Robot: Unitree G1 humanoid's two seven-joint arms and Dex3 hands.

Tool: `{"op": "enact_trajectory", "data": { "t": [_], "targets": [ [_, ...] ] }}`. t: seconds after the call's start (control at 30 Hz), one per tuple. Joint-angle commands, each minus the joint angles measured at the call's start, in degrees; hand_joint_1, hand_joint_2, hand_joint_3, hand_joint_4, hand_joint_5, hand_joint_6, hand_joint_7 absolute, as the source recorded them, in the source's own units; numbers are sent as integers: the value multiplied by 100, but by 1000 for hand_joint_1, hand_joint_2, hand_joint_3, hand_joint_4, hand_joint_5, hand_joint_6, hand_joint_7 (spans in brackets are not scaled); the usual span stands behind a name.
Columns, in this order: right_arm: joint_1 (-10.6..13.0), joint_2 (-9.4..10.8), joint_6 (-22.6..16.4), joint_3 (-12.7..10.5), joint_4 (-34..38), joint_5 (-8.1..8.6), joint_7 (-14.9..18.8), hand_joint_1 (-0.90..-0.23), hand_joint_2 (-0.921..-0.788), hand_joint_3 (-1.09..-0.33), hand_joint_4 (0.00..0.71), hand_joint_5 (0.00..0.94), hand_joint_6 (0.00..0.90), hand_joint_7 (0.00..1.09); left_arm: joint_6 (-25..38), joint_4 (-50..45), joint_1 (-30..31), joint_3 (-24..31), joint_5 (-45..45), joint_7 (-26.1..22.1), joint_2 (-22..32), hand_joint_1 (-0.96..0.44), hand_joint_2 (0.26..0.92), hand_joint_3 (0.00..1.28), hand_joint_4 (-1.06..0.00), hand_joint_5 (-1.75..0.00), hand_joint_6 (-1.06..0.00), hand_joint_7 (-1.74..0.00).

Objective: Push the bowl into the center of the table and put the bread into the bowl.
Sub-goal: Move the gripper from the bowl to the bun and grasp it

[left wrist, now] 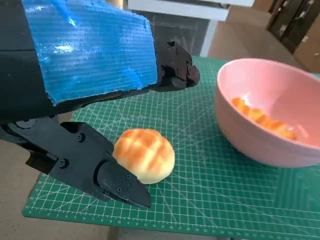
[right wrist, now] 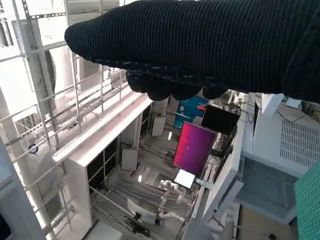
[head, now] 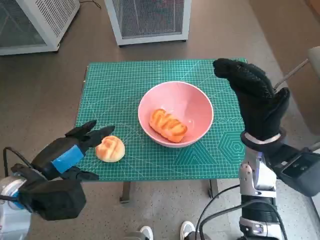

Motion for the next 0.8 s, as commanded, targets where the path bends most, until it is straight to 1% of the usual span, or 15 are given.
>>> {"op": "enact_trajectory", "data": {
  "t": [0.03, 0.4, 0.8],
  "targets": [
    [124, -27, 64, -17, 53, 61, 75, -364, -921, -519, 415, 1, 117, 665, -114, 292, -180, -258, 301, 249, -145, -236, 719, 1, -126, -5, -301, -13],
    [143, -18, 72, 0, 12, 31, 73, -363, -921, -521, 416, 2, 116, 666, -315, 1019, -440, -697, 770, 789, -489, -206, 718, 1, -165, -10, -332, -15],
    [178, -38, 113, -14, -32, 54, 83, -371, -921, -518, 417, 2, 116, 669, -372, 1767, -712, -1004, 876, 1037, -835, -131, 734, 5, -193, -7, -339, -7]
  ]
}}
